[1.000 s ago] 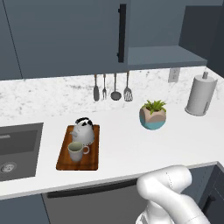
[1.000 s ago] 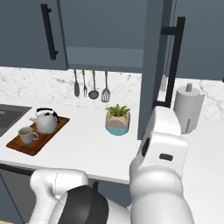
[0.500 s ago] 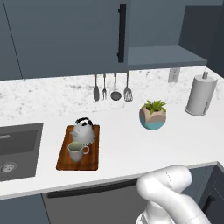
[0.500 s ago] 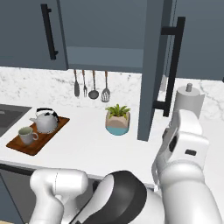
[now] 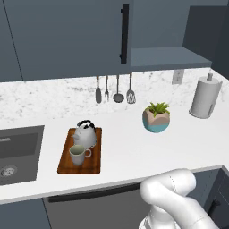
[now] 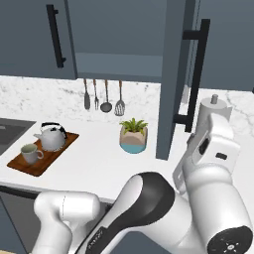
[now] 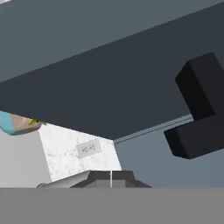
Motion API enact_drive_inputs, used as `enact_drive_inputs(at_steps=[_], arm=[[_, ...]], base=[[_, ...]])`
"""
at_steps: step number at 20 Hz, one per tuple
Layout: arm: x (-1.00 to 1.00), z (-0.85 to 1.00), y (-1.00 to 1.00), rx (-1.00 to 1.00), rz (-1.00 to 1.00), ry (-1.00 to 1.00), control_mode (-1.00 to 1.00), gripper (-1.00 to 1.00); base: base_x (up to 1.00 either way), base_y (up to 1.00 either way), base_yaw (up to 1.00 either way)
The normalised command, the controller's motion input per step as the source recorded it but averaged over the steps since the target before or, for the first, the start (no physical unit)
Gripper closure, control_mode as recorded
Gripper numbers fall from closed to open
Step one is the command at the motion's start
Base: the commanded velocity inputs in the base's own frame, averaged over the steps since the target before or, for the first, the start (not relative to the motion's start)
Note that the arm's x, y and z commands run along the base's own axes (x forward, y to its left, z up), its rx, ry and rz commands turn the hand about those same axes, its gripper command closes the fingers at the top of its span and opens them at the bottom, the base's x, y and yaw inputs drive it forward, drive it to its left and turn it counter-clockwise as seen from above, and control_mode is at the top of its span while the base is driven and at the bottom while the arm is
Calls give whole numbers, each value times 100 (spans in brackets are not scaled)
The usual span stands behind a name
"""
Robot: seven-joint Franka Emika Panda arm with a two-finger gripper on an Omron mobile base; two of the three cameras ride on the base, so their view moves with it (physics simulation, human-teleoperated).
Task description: Pick the kettle from the counter and place it on the tray. Then pick the mug from the cabinet and place it on the tray. Then close the cabinet doors.
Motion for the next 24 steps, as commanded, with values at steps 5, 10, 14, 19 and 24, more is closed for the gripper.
enact_drive_inputs(at_steps=[5,10,14,19,24], arm=[[10,27,29,2,0,-1,-100,100],[0,34,60,0,0,-6,-100,100],[-6,27,88,0,0,-11,-100,100],[-2,21,94,0,0,-7,-100,100],[8,21,73,0,0,-1,-100,100]], base=[[0,0,0],[0,0,0],[0,0,0],[0,0,0],[0,0,0]])
